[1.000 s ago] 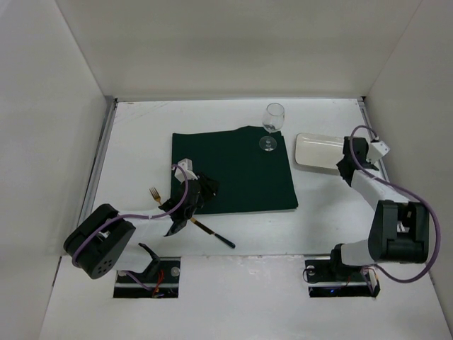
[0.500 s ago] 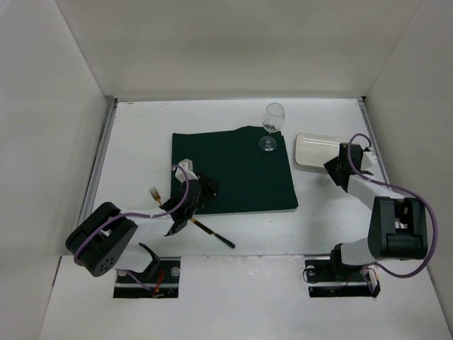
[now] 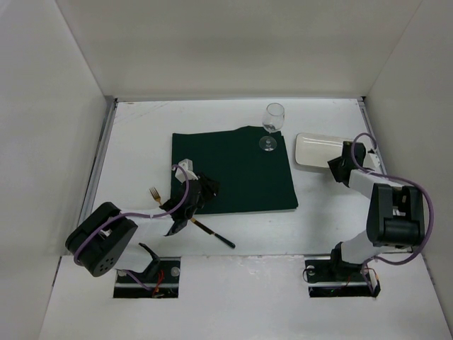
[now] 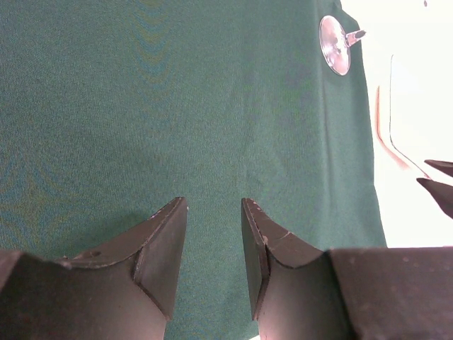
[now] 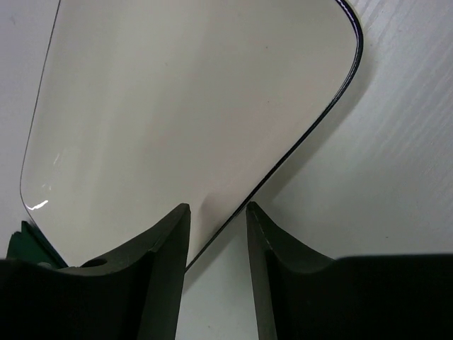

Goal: Set the dinner table for one person

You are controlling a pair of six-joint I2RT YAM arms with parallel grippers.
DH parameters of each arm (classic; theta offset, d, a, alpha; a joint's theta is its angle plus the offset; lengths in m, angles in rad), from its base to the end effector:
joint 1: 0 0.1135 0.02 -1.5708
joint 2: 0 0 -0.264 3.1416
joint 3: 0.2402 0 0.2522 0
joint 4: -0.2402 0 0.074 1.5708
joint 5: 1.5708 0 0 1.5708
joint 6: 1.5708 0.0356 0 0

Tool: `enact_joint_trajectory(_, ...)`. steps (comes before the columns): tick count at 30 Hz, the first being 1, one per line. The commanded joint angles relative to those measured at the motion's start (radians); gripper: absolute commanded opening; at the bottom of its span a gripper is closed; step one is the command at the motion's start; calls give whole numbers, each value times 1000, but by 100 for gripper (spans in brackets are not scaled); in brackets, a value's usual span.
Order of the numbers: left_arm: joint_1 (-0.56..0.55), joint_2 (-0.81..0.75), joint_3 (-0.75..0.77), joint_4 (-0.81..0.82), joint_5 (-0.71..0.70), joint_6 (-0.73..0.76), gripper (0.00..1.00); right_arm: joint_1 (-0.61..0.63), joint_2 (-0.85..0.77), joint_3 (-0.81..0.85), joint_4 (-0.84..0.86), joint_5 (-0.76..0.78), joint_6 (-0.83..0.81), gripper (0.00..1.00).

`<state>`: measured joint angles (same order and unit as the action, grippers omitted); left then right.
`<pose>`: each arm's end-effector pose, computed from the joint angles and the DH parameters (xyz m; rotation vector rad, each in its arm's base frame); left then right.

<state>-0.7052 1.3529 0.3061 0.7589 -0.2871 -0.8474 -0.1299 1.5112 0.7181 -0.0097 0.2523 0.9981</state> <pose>0.1902 -0.1486 0.1585 -0.3423 1.8959 -0.8047 0.2906 -0.0469 0.1666 1.3533 1.9150 0.1285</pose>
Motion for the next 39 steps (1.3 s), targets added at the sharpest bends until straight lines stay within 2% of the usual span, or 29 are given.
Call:
enact_joint_trajectory(1,3,-14,-7,57,3,-9,34,-6,26,44,53,-11,28,42)
enact_joint_trajectory(6,5,-5,-5,57,3,-10,34,-20,79,50,79,-15,33,36)
enact_joint_trajectory(13,8,-9,-9,57,5,-10,34,-43,129,20,157,-62,59,38)
enact_joint_trajectory(19,17,-8,-5,57,5,-7,34,-69,69,-34,203,-70,73,13)
enact_joint_trajectory(26,28,-17,-9,57,5,-4,34,-83,-110,-128,298,-87,103,8)
enact_joint_trajectory(34,34,-34,-13,57,-3,2,34,-78,-368,-184,251,-153,82,8)
enact_joint_trajectory(39,34,-49,-5,51,-11,18,34,-54,-561,-201,128,-140,54,8)
